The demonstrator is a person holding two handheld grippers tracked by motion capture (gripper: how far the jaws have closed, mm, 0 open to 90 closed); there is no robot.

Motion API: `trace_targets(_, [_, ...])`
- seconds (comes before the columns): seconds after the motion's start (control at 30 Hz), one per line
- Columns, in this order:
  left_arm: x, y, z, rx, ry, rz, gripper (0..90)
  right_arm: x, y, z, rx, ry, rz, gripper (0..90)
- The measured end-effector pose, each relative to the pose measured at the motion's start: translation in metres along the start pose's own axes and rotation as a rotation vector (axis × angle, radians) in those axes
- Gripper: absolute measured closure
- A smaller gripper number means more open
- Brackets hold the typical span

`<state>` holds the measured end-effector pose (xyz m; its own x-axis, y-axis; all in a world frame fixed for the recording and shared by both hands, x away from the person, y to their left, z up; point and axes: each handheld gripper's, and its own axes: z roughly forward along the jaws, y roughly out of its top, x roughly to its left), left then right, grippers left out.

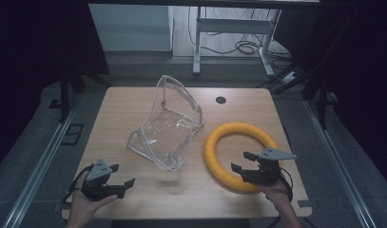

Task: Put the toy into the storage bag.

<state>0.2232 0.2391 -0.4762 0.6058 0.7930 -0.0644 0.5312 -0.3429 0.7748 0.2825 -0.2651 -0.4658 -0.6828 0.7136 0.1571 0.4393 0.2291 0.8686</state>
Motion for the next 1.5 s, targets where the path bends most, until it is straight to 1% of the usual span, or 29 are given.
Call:
trace_targets(0.1, [0.001,0.0,-0.002,-0.006,-0.011,-0.011,18.8,-0.002,0.004,-0.005,-0.001,0.009,0.009,26.6])
trace_targets(0.17, [0.001,0.001,-0.003,-0.01,-0.018,-0.019,18.8,-0.001,0.008,-0.007,0.004,0.011,-0.001,27.8])
trace_targets(0.2, [0.001,0.001,-0.003,-0.011,-0.019,-0.024,18.9,0.0,0.01,-0.007,0.011,0.018,-0.013,28.3])
trace_targets(0.23, [0.001,0.001,-0.003,-0.011,-0.022,-0.025,18.9,0.001,0.012,-0.007,0.031,0.019,-0.039,29.0])
trace_targets(0.3, [0.001,0.001,-0.003,-0.01,-0.028,-0.028,18.9,0.005,0.015,-0.006,0.075,-0.004,-0.116,29.9])
trace_targets(0.33, [0.001,0.001,-0.002,-0.01,-0.031,-0.028,18.8,0.006,0.017,-0.005,0.1,-0.011,-0.146,30.1])
trace_targets(0.37, [0.001,0.001,-0.002,-0.01,-0.035,-0.028,18.8,0.007,0.019,-0.004,0.117,-0.013,-0.163,30.3])
trace_targets(0.43, [0.0,0.002,-0.001,-0.009,-0.047,-0.024,18.6,0.008,0.023,-0.002,0.151,0.001,-0.181,30.7])
trace_targets(0.57, [-0.001,0.001,0.0,-0.003,-0.058,-0.008,18.1,0.01,0.031,0.004,0.21,0.024,-0.198,32.0])
trace_targets(0.7, [-0.001,0.0,0.0,0.003,-0.054,-0.003,18.1,0.011,0.035,0.011,0.265,0.057,-0.204,33.0])
trace_targets(0.8, [-0.001,0.0,0.0,0.006,-0.048,-0.001,18.3,0.013,0.038,0.017,0.308,0.078,-0.199,33.1])
trace_targets(0.97, [-0.001,0.001,0.001,0.015,-0.038,-0.003,18.7,0.018,0.041,0.028,0.39,0.098,-0.225,33.2])
trace_targets(1.07, [-0.001,0.0,0.002,0.018,-0.038,0.0,18.8,0.02,0.041,0.036,0.449,0.102,-0.239,33.3])
trace_targets(1.13, [-0.001,0.001,0.002,0.019,-0.039,0.0,18.8,0.021,0.04,0.042,0.498,0.104,-0.246,33.3])
trace_targets(1.33, [-0.001,0.001,0.002,0.018,-0.038,-0.004,18.9,0.025,0.033,0.059,0.623,0.118,-0.271,32.9])
trace_targets(1.37, [-0.001,0.001,0.002,0.02,-0.037,-0.004,18.9,0.026,0.032,0.061,0.64,0.118,-0.27,32.9])
trace_targets(1.43, [-0.001,0.001,0.003,0.025,-0.029,-0.002,19.0,0.027,0.028,0.066,0.67,0.113,-0.285,33.0])
trace_targets(1.5, [-0.002,0.001,0.003,0.026,-0.029,-0.002,19.1,0.029,0.025,0.071,0.702,0.096,-0.308,33.1])
